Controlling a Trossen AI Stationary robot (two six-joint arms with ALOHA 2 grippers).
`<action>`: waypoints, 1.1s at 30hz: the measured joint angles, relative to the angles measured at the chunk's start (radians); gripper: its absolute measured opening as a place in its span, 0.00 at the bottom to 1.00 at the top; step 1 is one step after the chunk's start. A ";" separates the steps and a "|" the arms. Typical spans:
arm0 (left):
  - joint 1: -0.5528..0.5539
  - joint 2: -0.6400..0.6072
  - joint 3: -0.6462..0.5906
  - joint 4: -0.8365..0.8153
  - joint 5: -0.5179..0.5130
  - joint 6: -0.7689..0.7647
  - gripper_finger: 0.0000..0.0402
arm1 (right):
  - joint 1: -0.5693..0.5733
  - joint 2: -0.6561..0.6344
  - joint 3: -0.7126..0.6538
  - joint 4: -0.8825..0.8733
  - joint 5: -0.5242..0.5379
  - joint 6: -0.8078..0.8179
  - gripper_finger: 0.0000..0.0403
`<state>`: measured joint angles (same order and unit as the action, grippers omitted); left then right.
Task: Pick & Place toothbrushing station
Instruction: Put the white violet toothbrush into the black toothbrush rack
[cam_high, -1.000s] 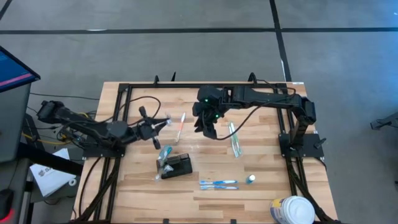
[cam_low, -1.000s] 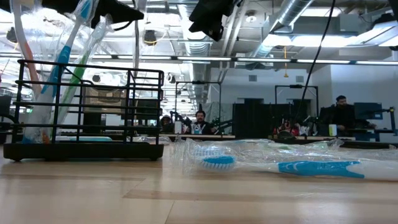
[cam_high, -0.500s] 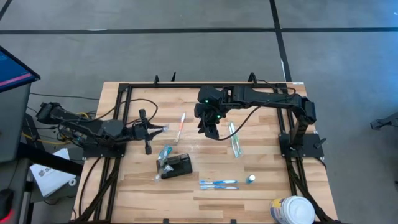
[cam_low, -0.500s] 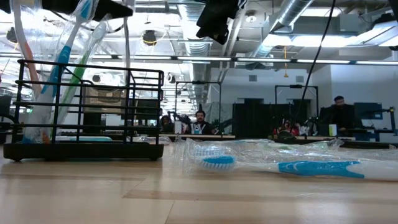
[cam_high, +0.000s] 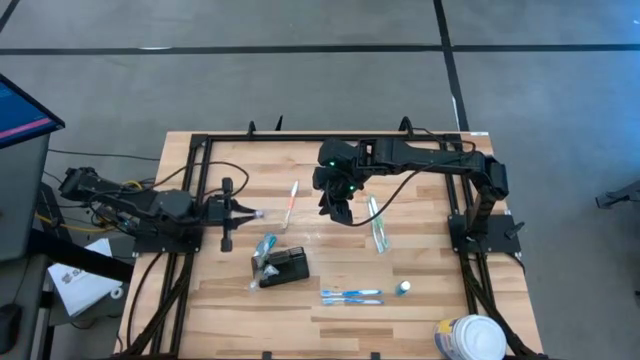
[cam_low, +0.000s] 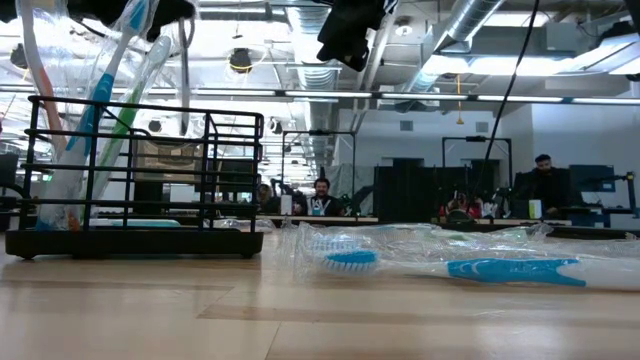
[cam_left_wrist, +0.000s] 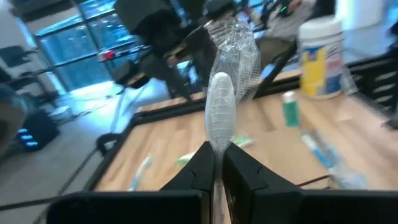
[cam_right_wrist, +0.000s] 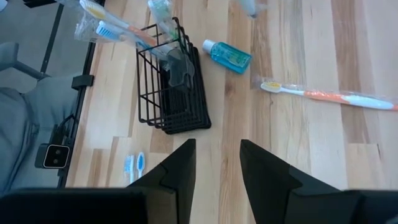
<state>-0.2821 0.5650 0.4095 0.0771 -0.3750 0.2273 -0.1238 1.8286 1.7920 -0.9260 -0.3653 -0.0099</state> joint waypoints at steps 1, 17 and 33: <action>0.000 -0.006 0.000 0.001 0.010 -0.004 0.02 | 0.000 0.000 0.000 0.000 0.000 0.002 0.29; 0.000 -0.022 0.000 -0.079 0.131 -0.152 0.02 | 0.012 0.000 0.000 -0.009 0.000 0.002 0.29; 0.000 -0.022 0.000 -0.086 0.283 -0.234 0.02 | 0.013 0.000 0.000 -0.010 0.000 0.002 0.29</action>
<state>-0.2825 0.5426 0.4095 -0.0089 -0.0919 -0.0063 -0.1104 1.8286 1.7920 -0.9356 -0.3653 -0.0078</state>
